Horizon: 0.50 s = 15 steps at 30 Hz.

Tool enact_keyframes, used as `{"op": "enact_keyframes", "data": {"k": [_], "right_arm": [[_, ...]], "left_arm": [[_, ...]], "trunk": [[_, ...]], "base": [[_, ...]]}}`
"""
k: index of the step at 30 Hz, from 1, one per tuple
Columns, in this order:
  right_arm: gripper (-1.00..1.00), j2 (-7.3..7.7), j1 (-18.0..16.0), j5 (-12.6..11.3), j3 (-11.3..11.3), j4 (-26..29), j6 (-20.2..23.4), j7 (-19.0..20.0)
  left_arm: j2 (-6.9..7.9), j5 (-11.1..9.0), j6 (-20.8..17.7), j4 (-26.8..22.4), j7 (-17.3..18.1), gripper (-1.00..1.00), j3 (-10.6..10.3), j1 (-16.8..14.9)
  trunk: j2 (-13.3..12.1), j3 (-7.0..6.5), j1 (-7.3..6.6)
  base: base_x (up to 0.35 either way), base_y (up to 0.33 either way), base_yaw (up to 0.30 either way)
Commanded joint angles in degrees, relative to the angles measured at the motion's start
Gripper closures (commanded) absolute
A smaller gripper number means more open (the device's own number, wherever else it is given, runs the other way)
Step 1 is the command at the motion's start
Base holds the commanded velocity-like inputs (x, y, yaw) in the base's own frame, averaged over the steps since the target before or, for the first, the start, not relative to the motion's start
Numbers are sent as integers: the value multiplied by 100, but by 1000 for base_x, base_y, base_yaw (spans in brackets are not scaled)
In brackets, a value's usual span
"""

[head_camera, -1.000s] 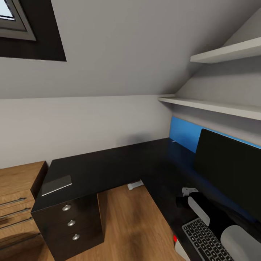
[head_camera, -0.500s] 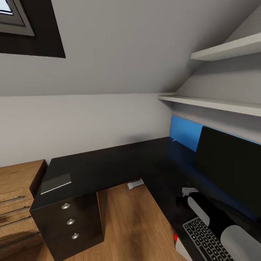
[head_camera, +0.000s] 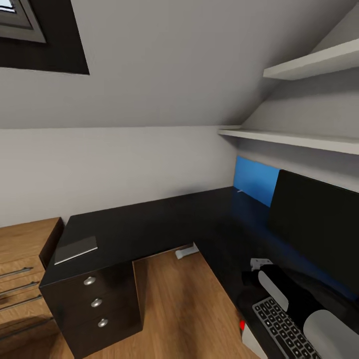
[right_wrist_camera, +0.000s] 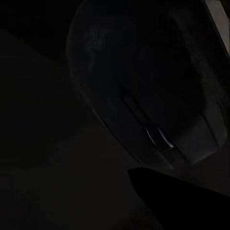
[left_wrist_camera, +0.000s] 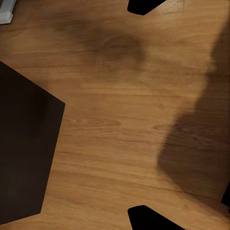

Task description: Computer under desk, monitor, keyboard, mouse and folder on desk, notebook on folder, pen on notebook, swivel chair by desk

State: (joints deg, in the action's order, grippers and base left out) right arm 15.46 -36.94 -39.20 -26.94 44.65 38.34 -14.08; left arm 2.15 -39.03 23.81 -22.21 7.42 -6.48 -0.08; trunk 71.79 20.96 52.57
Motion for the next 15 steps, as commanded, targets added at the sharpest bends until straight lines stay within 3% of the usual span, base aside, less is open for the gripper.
{"op": "enact_keyframes", "data": {"k": [1,15], "right_arm": [[100,8,-6,-61,-31,9,7,-52],[100,20,-6,-61,-31,8,7,-58]], "left_arm": [[5,-61,19,-2,14,-100,-38,-1],[-1,-61,19,-2,14,-100,-38,-1]], "trunk": [[46,24,23],[607,276,331]], "base": [[0,0,0],[0,0,0]]}}
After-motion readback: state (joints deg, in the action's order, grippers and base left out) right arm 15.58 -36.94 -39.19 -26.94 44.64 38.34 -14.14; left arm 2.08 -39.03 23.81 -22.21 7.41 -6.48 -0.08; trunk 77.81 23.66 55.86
